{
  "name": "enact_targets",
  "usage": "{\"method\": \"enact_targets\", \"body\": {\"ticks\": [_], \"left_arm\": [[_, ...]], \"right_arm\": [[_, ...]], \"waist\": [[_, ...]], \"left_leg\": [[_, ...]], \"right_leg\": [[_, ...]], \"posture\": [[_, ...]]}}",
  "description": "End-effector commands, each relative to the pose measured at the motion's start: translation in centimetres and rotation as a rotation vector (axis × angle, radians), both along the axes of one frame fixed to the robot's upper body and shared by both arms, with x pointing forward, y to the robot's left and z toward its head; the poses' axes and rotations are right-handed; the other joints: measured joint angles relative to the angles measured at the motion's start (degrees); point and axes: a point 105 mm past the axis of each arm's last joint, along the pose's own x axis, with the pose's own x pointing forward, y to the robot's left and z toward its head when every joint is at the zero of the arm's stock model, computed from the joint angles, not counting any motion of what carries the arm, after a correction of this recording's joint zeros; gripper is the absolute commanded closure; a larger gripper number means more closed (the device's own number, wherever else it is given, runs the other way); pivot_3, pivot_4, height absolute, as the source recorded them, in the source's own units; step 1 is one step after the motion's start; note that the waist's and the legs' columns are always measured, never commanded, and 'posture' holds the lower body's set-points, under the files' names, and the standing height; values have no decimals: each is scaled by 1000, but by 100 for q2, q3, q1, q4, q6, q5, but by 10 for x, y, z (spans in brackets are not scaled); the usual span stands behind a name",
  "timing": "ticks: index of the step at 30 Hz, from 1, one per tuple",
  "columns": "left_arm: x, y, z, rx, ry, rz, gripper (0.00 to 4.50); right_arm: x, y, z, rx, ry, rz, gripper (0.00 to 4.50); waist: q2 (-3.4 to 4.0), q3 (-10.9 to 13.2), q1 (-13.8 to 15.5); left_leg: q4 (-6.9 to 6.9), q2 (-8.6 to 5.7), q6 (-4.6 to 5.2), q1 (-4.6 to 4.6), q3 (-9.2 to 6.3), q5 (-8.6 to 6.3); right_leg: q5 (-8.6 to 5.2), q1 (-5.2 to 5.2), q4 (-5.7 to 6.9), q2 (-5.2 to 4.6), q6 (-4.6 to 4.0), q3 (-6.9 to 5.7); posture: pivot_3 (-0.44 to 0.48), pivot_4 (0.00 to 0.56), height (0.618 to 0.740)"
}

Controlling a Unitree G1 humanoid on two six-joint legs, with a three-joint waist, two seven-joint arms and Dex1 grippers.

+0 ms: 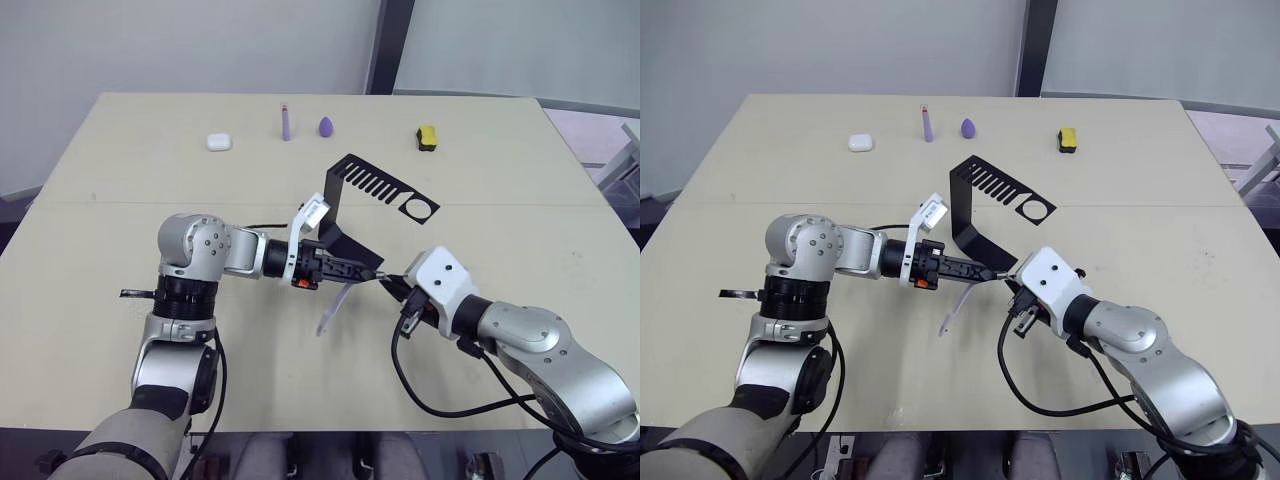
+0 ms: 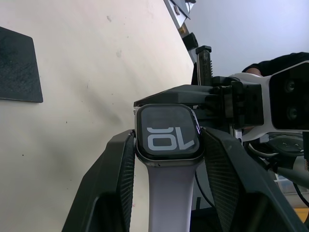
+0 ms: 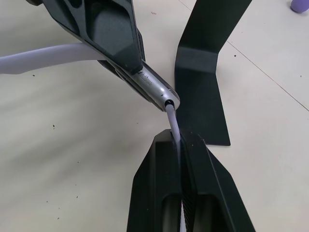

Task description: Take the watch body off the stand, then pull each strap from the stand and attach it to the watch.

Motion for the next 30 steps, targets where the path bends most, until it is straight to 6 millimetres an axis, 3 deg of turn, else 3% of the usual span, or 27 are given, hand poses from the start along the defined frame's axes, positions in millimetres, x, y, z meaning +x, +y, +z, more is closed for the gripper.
{"method": "enact_targets", "body": {"ticks": [1, 30], "left_arm": [[0, -2, 8, -14, -22, -11, 2888], [-6, -3, 14, -38, -49, -58, 2888]], "right_arm": [[-1, 4, 14, 3, -74, 26, 4440], [-4, 0, 15, -1, -77, 23, 4440]], "waist": [[0, 0, 0], [0, 0, 0]], "left_leg": [[0, 0, 0, 0, 0, 0], [-1, 1, -1, 0, 0, -1]], "right_leg": [[0, 0, 0, 0, 0, 0], [0, -1, -1, 0, 0, 0]], "posture": [[0, 150, 740], [0, 150, 740]]}}
